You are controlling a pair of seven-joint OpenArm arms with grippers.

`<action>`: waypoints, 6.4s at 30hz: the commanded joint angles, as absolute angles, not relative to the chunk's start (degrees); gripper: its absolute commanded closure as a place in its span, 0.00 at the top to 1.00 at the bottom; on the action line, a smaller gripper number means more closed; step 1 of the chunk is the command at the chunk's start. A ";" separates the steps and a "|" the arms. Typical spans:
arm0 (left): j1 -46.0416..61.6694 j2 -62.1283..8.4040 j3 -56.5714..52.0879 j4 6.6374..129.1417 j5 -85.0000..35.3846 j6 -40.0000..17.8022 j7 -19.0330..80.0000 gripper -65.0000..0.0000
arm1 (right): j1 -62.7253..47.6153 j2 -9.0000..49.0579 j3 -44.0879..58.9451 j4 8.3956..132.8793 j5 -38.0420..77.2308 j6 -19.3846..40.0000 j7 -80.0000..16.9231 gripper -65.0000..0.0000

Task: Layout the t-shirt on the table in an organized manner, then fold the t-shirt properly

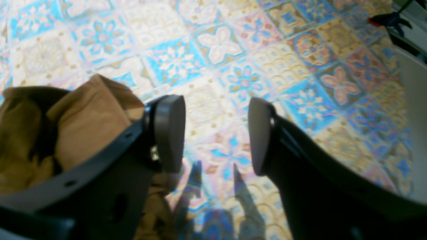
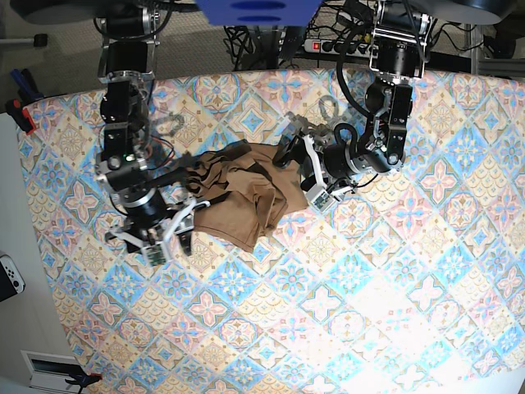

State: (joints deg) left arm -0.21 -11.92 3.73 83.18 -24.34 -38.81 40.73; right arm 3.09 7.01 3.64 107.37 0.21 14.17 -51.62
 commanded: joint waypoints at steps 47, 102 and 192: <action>-1.27 -12.09 3.65 84.00 -25.27 -38.90 39.78 0.72 | 0.13 4.26 3.74 98.95 0.84 14.29 -43.30 0.45; 4.18 -12.35 -1.63 105.36 -26.24 -39.34 50.15 0.72 | 0.13 4.70 -22.37 97.98 0.57 14.29 -52.18 0.17; 16.04 -11.74 -4.00 116.88 -23.96 -39.25 47.60 0.00 | -17.19 5.67 33.01 111.52 0.66 14.20 -40.92 0.00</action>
State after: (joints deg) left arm 16.36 -11.66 -3.97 115.90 -23.05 -39.24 48.82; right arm -18.00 5.32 32.80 110.50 0.10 14.17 -42.54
